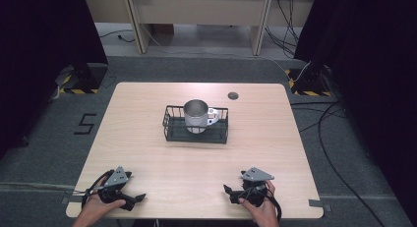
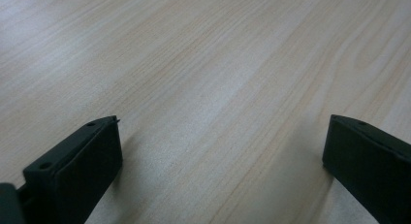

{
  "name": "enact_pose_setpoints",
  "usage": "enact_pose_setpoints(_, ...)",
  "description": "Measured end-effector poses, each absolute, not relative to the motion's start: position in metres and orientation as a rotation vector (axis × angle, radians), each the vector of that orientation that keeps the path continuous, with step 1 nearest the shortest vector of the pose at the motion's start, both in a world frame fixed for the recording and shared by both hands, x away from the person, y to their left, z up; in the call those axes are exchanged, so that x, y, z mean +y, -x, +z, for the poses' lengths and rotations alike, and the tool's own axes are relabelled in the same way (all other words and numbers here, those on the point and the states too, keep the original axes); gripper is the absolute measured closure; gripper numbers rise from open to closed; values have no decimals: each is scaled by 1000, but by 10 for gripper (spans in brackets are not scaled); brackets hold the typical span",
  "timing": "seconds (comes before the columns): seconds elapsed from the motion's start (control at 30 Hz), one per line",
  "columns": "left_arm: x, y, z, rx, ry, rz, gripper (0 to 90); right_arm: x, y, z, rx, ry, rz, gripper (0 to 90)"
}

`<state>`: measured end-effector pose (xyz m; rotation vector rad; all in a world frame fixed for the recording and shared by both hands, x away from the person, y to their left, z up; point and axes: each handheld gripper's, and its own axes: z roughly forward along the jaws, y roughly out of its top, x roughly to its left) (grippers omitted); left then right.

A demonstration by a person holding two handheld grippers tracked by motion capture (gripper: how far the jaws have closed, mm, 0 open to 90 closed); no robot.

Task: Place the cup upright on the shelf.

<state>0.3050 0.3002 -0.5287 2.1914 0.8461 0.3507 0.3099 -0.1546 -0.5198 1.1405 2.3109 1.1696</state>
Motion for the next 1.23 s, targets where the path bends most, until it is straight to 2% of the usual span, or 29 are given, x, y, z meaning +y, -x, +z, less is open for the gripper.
enact_pose_setpoints(0.37, 300, -305, -529, 846, -2192, 351, 0, -150, -309, -522, 2380, -1090, 1018, 132)
enact_pose_setpoints(0.6, 300, -305, -529, 847, -2191, 350, 0, -149, -309, -523, 2404, -1068, 1011, 83)
enact_pose_setpoints(1.23, 300, -305, -529, 845, -2190, 351, 0, -149, -309, -523, 2407, -1066, 1009, 72)
